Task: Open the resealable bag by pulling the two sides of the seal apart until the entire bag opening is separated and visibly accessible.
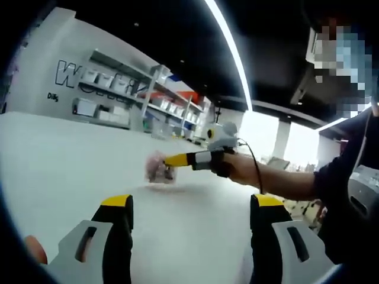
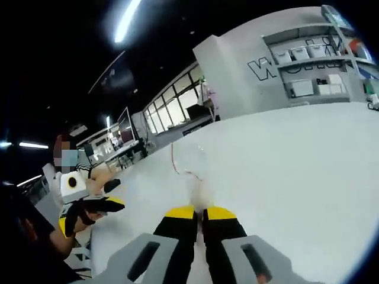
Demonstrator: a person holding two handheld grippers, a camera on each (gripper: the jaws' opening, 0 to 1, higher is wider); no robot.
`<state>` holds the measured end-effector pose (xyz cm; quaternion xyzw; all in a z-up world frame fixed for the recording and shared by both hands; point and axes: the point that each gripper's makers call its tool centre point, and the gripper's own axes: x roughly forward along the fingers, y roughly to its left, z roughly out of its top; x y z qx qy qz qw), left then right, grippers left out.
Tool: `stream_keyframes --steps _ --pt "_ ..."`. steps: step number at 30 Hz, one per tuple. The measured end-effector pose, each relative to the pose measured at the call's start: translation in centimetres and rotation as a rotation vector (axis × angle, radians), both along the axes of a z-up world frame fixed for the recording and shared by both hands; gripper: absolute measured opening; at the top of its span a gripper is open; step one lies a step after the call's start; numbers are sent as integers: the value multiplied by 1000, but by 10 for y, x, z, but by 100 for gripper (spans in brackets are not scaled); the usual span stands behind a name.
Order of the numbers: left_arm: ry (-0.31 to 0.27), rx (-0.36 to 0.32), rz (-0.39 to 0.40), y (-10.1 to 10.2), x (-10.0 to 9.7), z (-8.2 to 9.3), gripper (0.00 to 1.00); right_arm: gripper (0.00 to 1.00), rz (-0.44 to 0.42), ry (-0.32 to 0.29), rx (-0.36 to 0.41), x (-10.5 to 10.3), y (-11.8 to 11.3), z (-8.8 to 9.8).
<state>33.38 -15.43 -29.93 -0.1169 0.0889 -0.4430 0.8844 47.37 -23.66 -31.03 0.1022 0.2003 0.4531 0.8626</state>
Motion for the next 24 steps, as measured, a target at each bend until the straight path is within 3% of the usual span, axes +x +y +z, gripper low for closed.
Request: stream_keyframes --steps 6,17,24 --pt "-1 3 3 2 2 0 80 0 -13 1 6 25 9 -1" --pt "-1 4 14 7 3 1 80 0 -62 13 5 95 29 -7" --pt "-2 5 20 12 4 3 80 0 -76 33 46 102 32 -17"
